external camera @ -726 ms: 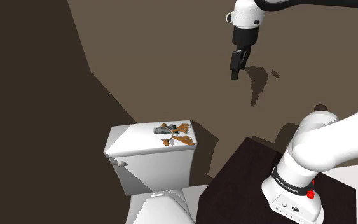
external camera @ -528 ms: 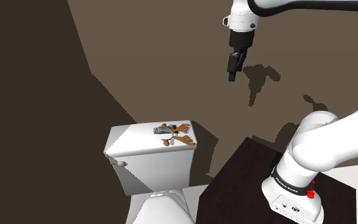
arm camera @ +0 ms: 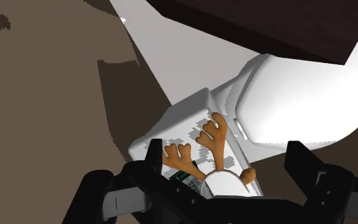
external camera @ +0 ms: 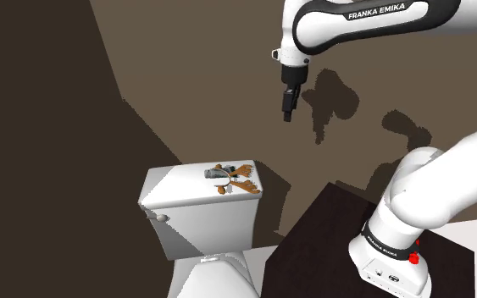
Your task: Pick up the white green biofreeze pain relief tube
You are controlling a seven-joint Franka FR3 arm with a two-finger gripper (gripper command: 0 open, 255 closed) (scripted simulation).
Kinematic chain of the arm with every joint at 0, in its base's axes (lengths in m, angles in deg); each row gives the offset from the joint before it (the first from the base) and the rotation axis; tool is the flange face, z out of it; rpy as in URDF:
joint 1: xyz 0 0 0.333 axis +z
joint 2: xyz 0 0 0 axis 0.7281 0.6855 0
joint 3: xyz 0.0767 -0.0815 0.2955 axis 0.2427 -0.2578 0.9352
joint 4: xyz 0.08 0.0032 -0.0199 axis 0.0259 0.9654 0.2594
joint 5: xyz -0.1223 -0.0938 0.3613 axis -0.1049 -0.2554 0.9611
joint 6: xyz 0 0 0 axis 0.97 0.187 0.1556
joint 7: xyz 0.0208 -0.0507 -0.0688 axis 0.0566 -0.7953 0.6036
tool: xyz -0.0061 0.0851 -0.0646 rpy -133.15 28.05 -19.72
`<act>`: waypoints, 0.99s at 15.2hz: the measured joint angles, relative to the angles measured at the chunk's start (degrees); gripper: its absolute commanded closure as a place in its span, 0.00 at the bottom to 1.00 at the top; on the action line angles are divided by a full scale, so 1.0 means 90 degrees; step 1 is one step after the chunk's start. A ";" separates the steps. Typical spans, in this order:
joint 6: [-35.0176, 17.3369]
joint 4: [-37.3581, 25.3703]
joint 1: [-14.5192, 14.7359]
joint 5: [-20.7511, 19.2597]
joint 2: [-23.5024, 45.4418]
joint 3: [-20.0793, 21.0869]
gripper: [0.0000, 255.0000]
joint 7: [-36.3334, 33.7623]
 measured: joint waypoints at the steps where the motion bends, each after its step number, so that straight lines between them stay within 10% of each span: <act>1: -0.0145 0.0016 0.0034 0.0017 0.0139 -0.0035 0.00 0.0116; 15: -0.2065 -0.1006 0.0378 0.0546 0.3303 -0.0371 0.00 0.2006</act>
